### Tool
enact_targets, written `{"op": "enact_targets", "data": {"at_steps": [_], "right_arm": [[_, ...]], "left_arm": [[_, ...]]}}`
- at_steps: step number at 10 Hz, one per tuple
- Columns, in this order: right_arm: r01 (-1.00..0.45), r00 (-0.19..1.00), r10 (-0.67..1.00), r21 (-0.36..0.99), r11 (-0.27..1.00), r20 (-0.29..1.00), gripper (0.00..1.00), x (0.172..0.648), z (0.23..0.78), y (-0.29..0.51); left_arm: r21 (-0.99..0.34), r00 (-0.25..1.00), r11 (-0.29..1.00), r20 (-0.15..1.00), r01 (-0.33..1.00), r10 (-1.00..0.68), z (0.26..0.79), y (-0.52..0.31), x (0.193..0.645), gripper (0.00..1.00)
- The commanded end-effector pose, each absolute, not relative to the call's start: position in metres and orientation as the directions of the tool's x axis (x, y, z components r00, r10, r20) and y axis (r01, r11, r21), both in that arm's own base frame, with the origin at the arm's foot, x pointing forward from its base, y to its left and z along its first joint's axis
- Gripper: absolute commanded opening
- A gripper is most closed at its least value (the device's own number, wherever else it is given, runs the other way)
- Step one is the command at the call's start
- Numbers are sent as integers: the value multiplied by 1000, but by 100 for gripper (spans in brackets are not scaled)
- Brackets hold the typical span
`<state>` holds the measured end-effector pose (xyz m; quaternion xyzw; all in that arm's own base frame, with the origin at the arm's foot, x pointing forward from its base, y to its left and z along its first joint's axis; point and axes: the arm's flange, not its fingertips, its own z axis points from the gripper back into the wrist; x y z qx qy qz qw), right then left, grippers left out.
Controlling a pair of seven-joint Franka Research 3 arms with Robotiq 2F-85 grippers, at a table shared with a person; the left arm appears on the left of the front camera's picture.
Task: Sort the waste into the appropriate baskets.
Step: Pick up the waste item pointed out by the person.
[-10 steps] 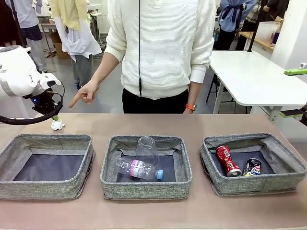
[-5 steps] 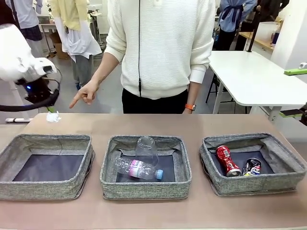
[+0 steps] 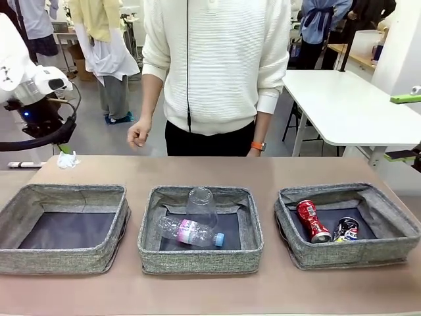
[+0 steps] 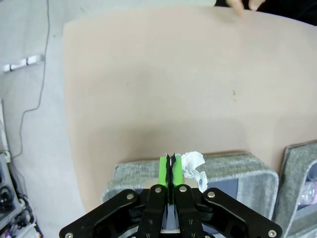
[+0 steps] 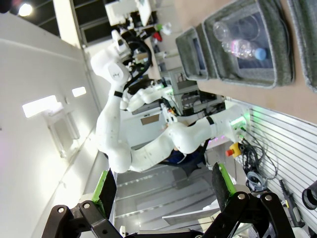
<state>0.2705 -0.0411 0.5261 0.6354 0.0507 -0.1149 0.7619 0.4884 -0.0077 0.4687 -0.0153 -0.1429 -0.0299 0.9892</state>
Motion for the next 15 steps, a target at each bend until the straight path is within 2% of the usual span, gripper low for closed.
{"op": "enact_targets", "data": {"at_steps": [1, 3, 4, 5, 6, 7, 8, 9, 10, 11, 12, 13, 15], "right_arm": [[214, 975, -100, 965, 153, -200, 100, 272, 529, -42], [214, 975, -100, 965, 153, -200, 100, 272, 529, -42], [214, 975, -100, 965, 153, -200, 100, 272, 529, -42], [214, 975, -100, 965, 153, -200, 100, 272, 529, -42], [214, 975, -100, 965, 153, -200, 100, 272, 529, -42], [214, 975, -100, 965, 153, -200, 100, 272, 529, -42], [214, 975, -100, 965, 153, -200, 100, 272, 529, -42], [214, 975, -100, 965, 153, -200, 100, 272, 529, -42], [214, 975, -100, 965, 153, -200, 100, 272, 529, -42], [214, 975, -100, 965, 153, -200, 100, 272, 529, -42], [214, 975, -100, 965, 153, -200, 100, 272, 529, -42], [214, 975, -100, 965, 153, -200, 100, 272, 529, -42], [214, 975, -100, 965, 153, -200, 100, 272, 529, -42]], "left_arm": [[-22, 956, 997, 286, 73, -64, 469, -7, 500, 0], [-22, 957, 998, 285, 63, -54, 469, -8, 486, 2], [-103, 976, 994, 216, 41, -18, 467, 1, 488, 2], [-156, 966, 988, 255, -2, 43, 491, -14, 478, 2], [-131, 953, 991, 296, -32, 70, 520, -37, 466, 2], [-125, 953, 991, 290, -49, 84, 549, -65, 455, 2], [-185, 959, 978, 245, -99, 143, 573, -101, 449, 2], [-183, 980, 979, 157, -91, 120, 595, -151, 439, 2], [-167, 980, 981, 154, -98, 124, 610, -198, 433, 2], [-143, 966, 982, 211, -122, 151, 622, -243, 425, 2], [-120, 956, 991, 278, -64, 95, 640, -281, 419, 2], [-82, 951, 996, 305, -26, 50, 662, -318, 418, 2], [-35, 941, 999, 336, -34, 44, 697, -361, 424, 2]]}}
